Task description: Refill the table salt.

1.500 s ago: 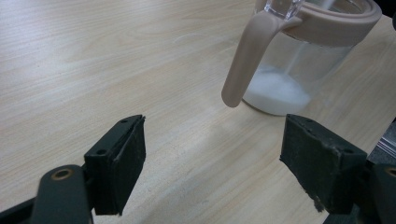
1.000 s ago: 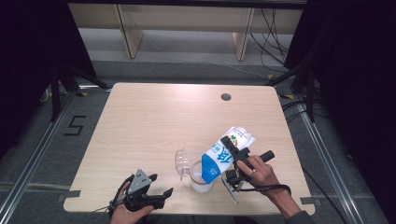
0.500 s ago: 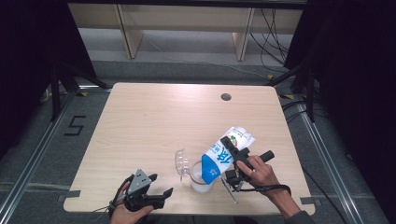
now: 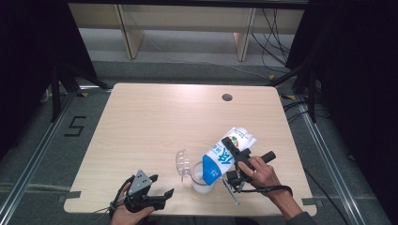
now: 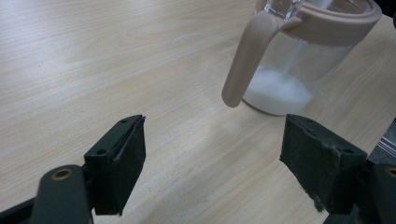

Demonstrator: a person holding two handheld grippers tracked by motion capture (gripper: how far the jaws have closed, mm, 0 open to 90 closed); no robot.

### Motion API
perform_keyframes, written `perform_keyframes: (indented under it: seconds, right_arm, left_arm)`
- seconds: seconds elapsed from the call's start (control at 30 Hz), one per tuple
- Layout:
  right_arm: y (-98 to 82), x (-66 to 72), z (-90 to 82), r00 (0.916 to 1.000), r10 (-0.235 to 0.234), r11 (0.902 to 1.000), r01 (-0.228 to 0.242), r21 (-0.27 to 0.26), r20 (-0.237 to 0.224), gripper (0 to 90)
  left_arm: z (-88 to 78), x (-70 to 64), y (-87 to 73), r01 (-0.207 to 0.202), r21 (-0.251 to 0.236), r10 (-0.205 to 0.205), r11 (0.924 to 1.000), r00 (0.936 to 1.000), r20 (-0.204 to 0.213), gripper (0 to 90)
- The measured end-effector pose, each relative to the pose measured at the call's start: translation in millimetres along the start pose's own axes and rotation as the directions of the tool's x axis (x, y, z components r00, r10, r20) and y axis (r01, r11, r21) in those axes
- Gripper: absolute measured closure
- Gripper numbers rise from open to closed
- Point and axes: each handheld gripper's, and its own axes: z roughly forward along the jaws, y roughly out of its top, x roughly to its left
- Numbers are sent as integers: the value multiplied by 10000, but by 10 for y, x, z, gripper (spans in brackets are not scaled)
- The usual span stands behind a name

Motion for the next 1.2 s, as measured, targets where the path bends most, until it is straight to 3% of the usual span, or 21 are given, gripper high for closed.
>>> perform_keyframes:
  seconds: [0.33,0.4,0.57,0.83,1.2]
  right_arm:
    - [-3,-5,0,10000,-23,10000,23,11,9,606]
    - [-13,-37,0,9987,-511,9987,511,-8,-65,607]
    - [-23,-32,9,9993,-345,9993,347,-131,144,609]
    - [-20,-37,8,9985,-531,9985,533,-154,101,613]
    - [-26,-39,4,9990,-431,9989,433,-156,151,617]
  left_arm:
    - [-3,-3,0,25,-2,-25,10000,10000,-26,217]
    - [-3,-4,0,25,-3,-25,10000,10000,-26,217]
    - [-3,-3,0,21,-8,-21,10000,10000,-31,217]
    - [-4,-3,0,20,-8,-20,10000,10000,-30,217]
    - [-1,-4,0,2,14,-2,10000,10000,-29,217]
